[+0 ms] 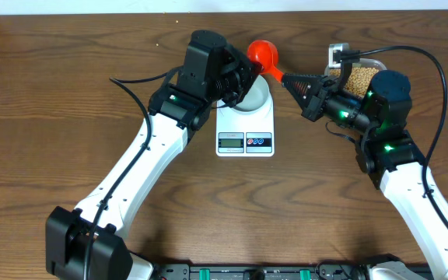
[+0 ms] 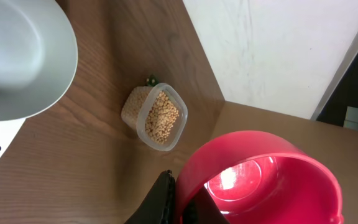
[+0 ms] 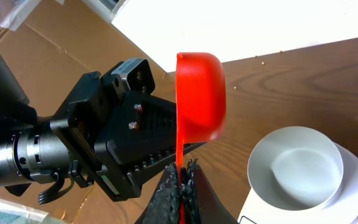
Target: Scoop item into bowl and weigh 50g on scale
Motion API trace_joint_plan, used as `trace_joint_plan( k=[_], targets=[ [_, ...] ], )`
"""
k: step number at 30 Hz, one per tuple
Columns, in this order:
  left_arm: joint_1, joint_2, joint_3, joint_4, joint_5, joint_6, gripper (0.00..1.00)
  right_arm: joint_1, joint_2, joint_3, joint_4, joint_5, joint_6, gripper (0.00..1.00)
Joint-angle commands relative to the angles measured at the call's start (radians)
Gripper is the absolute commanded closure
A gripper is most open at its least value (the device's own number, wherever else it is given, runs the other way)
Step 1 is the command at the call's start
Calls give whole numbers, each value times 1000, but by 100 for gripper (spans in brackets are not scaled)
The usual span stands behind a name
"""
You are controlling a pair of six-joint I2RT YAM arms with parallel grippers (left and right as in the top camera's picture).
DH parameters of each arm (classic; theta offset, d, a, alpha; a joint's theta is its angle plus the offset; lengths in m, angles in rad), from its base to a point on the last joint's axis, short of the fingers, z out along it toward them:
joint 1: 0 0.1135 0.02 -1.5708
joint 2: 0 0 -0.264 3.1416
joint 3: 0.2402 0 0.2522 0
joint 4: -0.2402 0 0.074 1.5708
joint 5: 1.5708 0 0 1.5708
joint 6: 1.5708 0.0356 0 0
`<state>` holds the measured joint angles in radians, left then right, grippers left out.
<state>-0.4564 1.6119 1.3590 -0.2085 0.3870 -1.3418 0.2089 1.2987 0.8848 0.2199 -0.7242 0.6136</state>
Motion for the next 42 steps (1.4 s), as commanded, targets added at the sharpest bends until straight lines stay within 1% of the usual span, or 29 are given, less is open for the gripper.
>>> trace_joint_plan(
  k=[1, 2, 4, 6, 8, 9, 12, 15, 16, 17, 21, 29, 33, 39, 40, 42],
  targets=[
    [-5, -11, 3, 1, -3, -6, 86, 8, -2, 15, -2, 5, -13, 99],
    [-5, -11, 3, 1, -3, -6, 83, 8, -2, 15, -2, 5, -13, 99],
    [-5, -11, 3, 1, -3, -6, 55, 8, -2, 15, -4, 10, -17, 99],
    [-5, -11, 3, 0, -3, -5, 29, 8, -2, 15, -8, 19, -17, 99],
    [-5, -11, 3, -3, -4, 13, 16, 8, -2, 15, -8, 20, -17, 99],
    [-5, -11, 3, -12, -11, 26, 13, 7, -2, 15, -8, 26, -17, 99],
    [-4, -11, 3, -35, -26, 95, 11, 2, -2, 15, -21, 55, -17, 99],
    [2, -11, 3, -72, -29, 258, 10, -15, -2, 15, -48, 89, -21, 99],
    [9, -11, 3, -111, -30, 353, 10, -30, -2, 15, -63, 96, -34, 99],
    [14, -11, 3, -139, -31, 400, 10, -42, -2, 15, -76, 98, -40, 99],
    [44, -11, 3, -249, -34, 559, 10, -98, -2, 15, -106, 96, -78, 99],
    [58, -11, 3, -309, -34, 851, 9, -163, -3, 31, -166, 60, -109, 99],
    [58, -11, 3, -343, -34, 939, 9, -175, -3, 102, -296, 60, -179, 99],
    [58, -11, 3, -414, -33, 1015, 10, -176, -3, 277, -566, 100, -337, 99],
    [58, -11, 3, -434, -33, 1017, 12, -176, -3, 301, -605, 113, -356, 99],
    [56, -11, 3, -471, -33, 1017, 20, -178, -3, 341, -676, 141, -390, 99]
  ],
)
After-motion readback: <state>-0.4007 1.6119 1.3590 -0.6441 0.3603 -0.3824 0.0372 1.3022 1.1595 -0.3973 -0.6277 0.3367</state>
